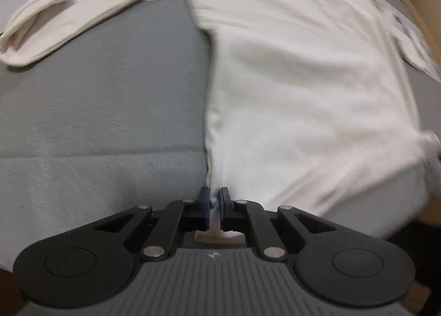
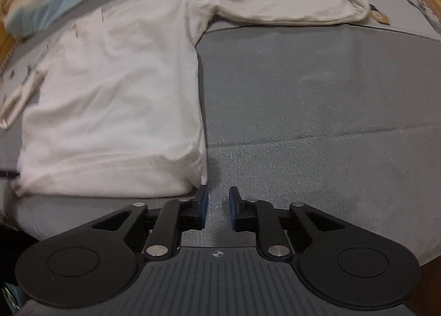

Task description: Fold small clothes

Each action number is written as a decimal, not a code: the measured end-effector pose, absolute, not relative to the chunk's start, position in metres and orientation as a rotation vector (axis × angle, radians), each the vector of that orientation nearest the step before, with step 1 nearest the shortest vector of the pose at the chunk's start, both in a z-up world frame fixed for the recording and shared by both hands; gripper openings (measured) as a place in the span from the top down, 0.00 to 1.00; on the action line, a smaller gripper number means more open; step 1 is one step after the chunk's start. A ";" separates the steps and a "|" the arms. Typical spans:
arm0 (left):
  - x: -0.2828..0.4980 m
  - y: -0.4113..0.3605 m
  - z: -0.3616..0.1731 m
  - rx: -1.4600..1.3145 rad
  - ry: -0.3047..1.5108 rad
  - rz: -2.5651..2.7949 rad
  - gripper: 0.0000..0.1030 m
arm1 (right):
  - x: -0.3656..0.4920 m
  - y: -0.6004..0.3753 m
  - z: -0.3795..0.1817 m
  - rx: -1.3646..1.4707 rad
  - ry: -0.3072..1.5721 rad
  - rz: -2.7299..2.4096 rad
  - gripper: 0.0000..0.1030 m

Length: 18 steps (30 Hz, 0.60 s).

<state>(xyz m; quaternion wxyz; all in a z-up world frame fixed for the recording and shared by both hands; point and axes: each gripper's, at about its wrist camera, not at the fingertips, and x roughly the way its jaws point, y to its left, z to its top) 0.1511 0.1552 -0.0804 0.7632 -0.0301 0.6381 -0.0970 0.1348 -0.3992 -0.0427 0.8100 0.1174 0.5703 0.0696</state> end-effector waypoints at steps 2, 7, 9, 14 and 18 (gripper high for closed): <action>0.139 0.151 -0.072 -0.051 1.375 -0.255 0.94 | 0.137 -0.398 -0.039 0.289 1.193 0.164 0.63; 0.122 0.155 -0.060 -0.016 1.364 -0.213 0.93 | 0.151 -0.386 -0.040 0.306 1.146 0.161 0.46; 0.120 0.164 -0.059 -0.050 1.368 -0.181 0.90 | 0.155 -0.380 -0.046 0.266 1.158 0.153 0.46; 0.136 0.162 -0.071 -0.120 1.405 -0.164 0.77 | 0.156 -0.362 -0.056 0.143 1.197 0.213 0.76; 0.138 0.149 -0.083 -0.065 1.443 -0.189 0.77 | 0.141 -0.364 -0.042 0.130 1.146 0.331 0.88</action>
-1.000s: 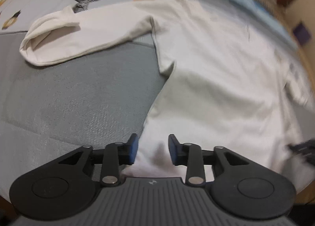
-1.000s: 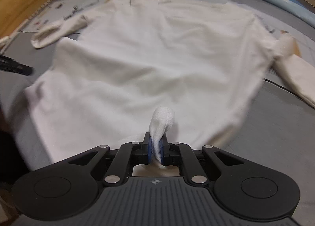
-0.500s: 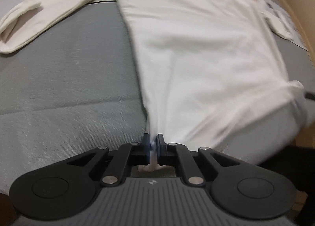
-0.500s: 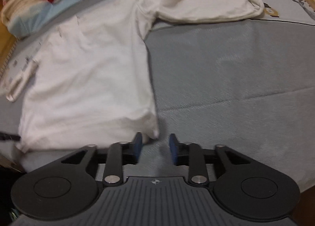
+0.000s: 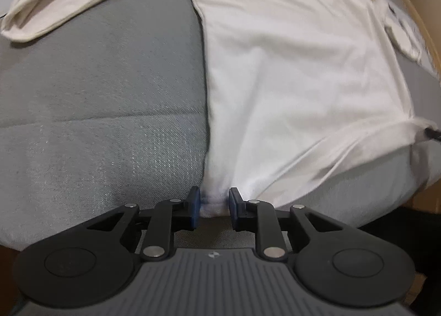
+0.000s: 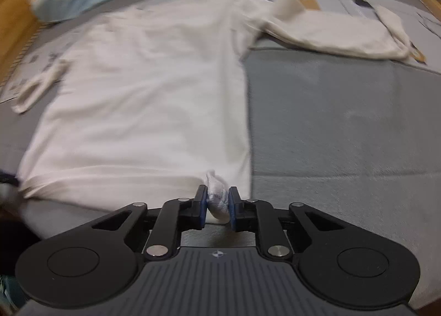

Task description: Fold small clothes

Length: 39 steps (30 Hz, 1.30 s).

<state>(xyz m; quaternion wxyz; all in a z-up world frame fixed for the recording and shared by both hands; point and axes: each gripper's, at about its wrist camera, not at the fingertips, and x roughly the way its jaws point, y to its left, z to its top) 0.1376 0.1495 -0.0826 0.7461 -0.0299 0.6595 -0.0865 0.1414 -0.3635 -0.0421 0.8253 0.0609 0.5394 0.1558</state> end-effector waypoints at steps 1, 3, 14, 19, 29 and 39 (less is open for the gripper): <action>0.138 0.147 -0.084 -0.039 1.444 -0.188 0.79 | 0.136 -0.364 -0.038 0.121 1.134 0.366 0.88; 0.136 0.143 -0.083 0.004 1.442 -0.209 0.94 | 0.127 -0.369 -0.035 0.107 1.136 0.417 0.90; 0.121 0.155 -0.071 0.128 1.457 -0.162 0.94 | 0.111 -0.421 -0.054 0.151 1.260 0.214 0.89; 0.130 0.153 -0.062 0.020 1.417 -0.187 0.82 | 0.126 -0.409 -0.062 0.207 1.256 0.215 0.61; 0.128 0.127 -0.085 0.141 1.461 -0.217 1.00 | 0.122 -0.369 -0.082 -0.001 1.329 0.314 0.93; 0.123 0.124 -0.066 0.183 1.391 -0.220 0.98 | 0.108 -0.387 -0.070 0.050 1.358 0.350 0.92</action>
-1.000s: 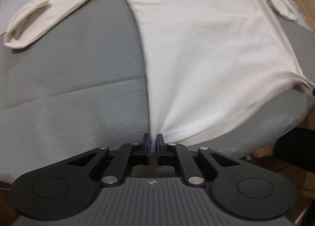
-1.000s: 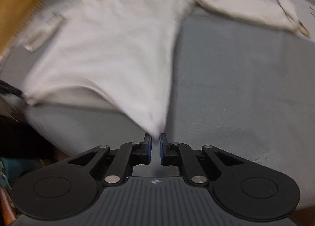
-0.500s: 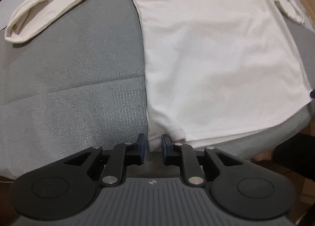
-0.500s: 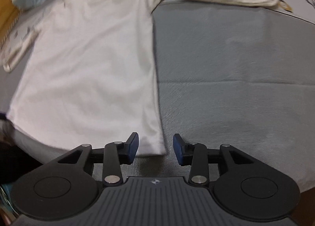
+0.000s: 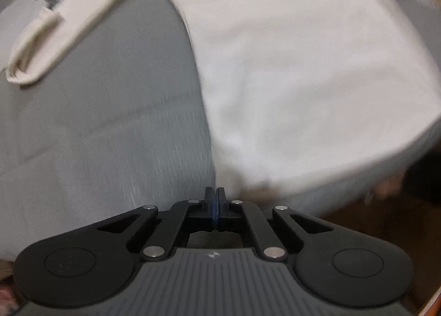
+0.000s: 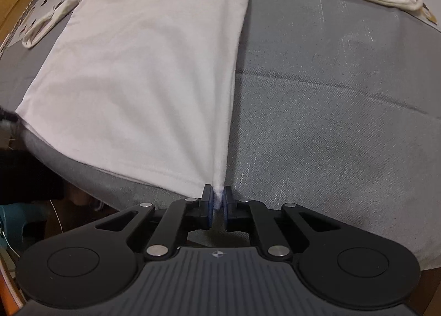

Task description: Fold small clothes

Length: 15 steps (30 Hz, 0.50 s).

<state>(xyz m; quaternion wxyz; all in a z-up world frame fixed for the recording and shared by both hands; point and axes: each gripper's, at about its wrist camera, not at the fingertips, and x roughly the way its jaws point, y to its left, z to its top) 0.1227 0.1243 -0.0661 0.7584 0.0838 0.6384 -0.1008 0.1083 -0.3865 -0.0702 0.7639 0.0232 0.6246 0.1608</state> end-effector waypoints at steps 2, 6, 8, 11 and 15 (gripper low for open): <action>0.132 0.128 -0.056 0.074 1.347 -0.223 0.86 | 0.114 -0.391 -0.062 0.089 1.312 0.330 0.92; 0.144 0.128 -0.066 0.000 1.389 -0.226 0.77 | 0.124 -0.395 -0.064 0.115 1.296 0.318 0.91; 0.146 0.129 -0.080 0.004 1.441 -0.221 0.77 | 0.125 -0.390 -0.072 0.082 1.327 0.324 0.91; 0.141 0.125 -0.095 0.076 1.480 -0.223 0.84 | 0.121 -0.384 -0.080 0.043 1.360 0.337 0.90; 0.131 0.123 -0.094 0.121 1.487 -0.237 0.96 | 0.118 -0.380 -0.082 0.020 1.357 0.356 0.93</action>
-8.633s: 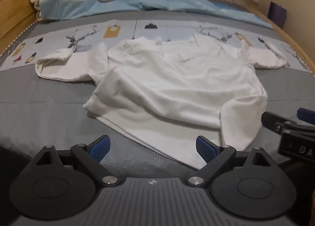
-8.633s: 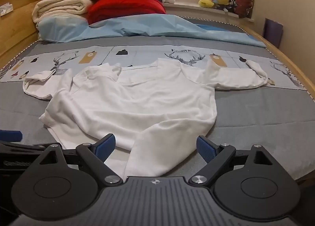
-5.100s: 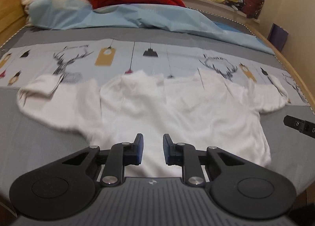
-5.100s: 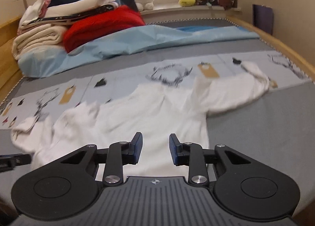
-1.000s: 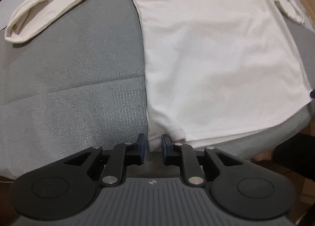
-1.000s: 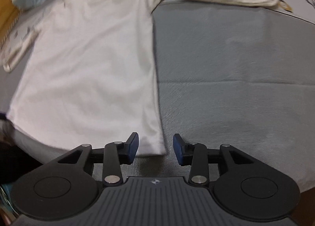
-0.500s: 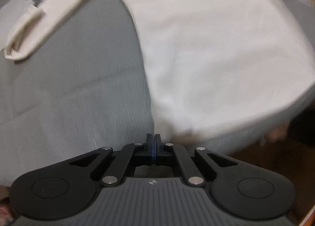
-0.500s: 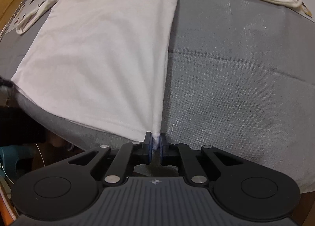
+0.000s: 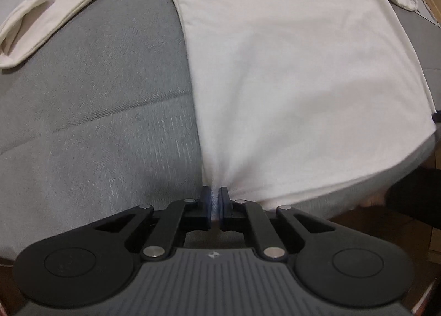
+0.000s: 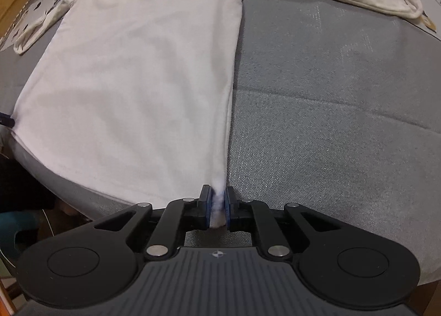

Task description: Fold small clothes

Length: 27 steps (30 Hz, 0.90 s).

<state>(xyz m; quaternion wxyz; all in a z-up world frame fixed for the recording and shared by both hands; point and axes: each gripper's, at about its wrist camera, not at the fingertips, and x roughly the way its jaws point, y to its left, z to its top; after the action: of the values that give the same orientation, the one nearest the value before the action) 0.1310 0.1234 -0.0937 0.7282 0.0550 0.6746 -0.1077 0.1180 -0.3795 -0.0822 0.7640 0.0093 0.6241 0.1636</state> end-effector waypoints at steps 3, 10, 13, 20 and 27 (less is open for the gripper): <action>0.123 0.122 -0.090 0.137 1.494 -0.244 0.96 | 0.119 -0.379 -0.084 0.021 1.372 0.362 0.94; 0.125 0.106 -0.080 0.193 1.459 -0.208 0.93 | 0.124 -0.378 -0.079 -0.008 1.357 0.335 0.93; 0.135 0.098 -0.060 0.095 1.352 -0.243 0.92 | 0.128 -0.382 -0.069 0.048 1.294 0.347 0.93; 0.143 0.052 -0.093 0.321 1.449 -0.251 0.77 | 0.150 -0.393 -0.072 0.039 1.257 0.248 0.92; 0.170 0.000 -0.038 0.242 1.147 -0.191 0.35 | 0.181 -0.465 -0.038 0.275 0.888 -0.093 0.88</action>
<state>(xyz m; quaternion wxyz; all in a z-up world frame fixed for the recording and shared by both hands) 0.1701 0.0001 -0.0383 0.8288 0.1142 0.5403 -0.0899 0.1807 -0.4651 -0.0377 0.8929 0.1324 0.4280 -0.0446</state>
